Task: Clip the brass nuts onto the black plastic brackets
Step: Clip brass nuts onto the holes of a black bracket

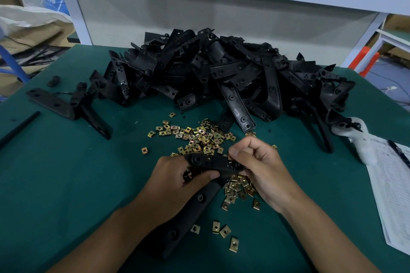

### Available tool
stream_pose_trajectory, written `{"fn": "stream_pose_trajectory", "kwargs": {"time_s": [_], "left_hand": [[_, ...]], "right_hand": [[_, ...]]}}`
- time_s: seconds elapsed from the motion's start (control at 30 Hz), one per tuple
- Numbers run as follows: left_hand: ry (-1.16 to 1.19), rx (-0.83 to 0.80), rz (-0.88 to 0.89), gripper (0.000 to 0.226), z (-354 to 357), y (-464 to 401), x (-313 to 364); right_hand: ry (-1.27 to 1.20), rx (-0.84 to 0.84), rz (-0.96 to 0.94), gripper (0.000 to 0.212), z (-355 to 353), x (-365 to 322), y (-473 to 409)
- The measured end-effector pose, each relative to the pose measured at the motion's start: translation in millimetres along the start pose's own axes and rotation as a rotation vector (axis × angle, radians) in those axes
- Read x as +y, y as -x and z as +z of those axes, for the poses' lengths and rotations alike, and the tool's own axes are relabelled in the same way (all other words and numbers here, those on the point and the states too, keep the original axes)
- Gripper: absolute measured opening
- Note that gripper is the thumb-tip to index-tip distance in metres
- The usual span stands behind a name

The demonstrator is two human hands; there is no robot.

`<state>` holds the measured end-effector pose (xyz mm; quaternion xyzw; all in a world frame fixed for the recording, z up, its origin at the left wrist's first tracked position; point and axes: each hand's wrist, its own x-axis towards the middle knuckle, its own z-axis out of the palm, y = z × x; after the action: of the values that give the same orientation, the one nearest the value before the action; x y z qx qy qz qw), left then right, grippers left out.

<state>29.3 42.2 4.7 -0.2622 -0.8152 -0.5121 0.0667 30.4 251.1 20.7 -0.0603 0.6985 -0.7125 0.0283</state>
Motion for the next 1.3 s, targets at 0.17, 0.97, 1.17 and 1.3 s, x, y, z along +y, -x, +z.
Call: {"fn": "stream_pose_trajectory", "kwargs": {"time_s": [0.17, 0.97, 1.17, 1.3], "left_hand": [[0.006, 0.023, -0.004, 0.020, 0, 0, 1], [0.023, 0.025, 0.019, 0.016, -1, 1, 1], [0.042, -0.062, -0.035, 0.017, 0, 2, -1], [0.037, -0.075, -0.030, 0.026, 0, 2, -2]], "right_hand": [[0.041, 0.010, -0.026, 0.015, -2, -1, 1], [-0.616, -0.071, 0.116, 0.052, -12, 0, -8], [-0.558, -0.096, 0.124, 0.049, -10, -5, -6], [-0.465, -0.053, 0.167, 0.036, -6, -7, -4]]}}
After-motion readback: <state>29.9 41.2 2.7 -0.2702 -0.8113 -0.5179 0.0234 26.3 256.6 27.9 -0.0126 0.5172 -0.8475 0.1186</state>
